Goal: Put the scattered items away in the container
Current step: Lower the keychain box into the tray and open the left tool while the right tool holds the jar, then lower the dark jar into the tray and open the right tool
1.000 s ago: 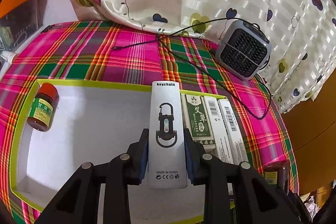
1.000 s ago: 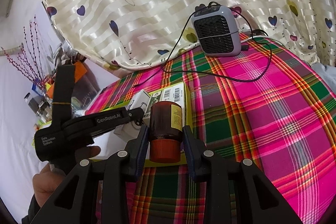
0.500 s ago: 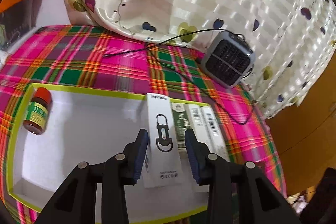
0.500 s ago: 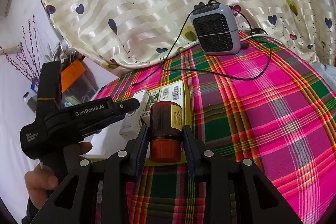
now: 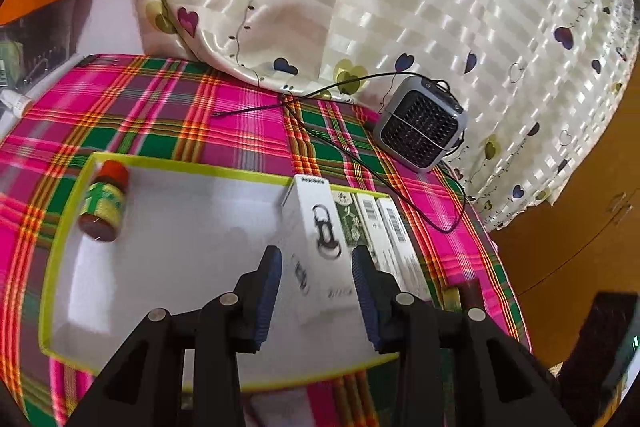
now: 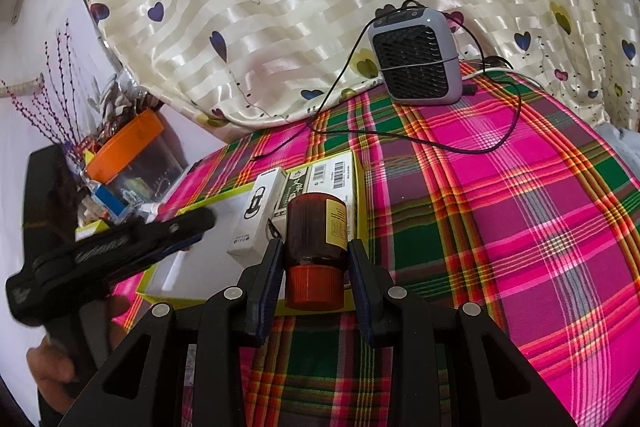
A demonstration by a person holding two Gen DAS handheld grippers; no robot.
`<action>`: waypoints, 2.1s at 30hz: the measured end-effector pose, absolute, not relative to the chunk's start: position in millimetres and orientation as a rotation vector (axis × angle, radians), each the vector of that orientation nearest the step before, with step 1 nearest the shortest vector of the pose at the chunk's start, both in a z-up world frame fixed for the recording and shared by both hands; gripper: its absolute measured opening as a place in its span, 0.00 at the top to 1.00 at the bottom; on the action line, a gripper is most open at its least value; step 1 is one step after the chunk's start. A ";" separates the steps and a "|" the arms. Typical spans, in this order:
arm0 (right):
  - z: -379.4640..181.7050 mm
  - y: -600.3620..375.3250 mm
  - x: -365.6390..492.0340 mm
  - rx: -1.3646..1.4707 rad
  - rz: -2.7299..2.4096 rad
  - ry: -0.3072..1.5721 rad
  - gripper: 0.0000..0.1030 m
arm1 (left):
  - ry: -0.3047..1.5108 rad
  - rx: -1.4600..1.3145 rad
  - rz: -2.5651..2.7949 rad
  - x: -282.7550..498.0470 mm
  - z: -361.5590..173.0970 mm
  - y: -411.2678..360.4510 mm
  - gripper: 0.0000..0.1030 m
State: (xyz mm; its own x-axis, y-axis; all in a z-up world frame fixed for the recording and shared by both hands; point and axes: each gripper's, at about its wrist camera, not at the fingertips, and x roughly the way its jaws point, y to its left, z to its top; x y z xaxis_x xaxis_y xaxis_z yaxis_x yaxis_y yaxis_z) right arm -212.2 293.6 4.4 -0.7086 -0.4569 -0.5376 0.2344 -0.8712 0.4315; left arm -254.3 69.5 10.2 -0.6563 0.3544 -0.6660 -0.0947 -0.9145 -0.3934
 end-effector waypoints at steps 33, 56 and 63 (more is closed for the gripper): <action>0.3 213.3 -231.9 1.068 -2.672 -0.256 0.67 | -0.527 -0.987 2.687 -207.7 24.2 -1.6 0.64; -1.0 243.0 -195.7 0.935 -2.699 -0.344 0.67 | -0.466 -0.989 2.719 -205.3 20.2 4.4 0.64; -8.0 243.5 -172.4 0.956 -2.659 -0.345 0.67 | -0.453 -0.953 2.741 -198.1 25.0 5.8 0.64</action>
State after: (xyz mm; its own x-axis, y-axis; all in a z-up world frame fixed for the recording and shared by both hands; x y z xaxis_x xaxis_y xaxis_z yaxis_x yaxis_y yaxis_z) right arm -172.4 243.5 -8.0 -0.7360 -0.3511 -0.5788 0.1919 -0.9281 0.3190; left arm -198.1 5.8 25.0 -0.7706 0.2887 -0.5682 -0.0907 -0.9321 -0.3506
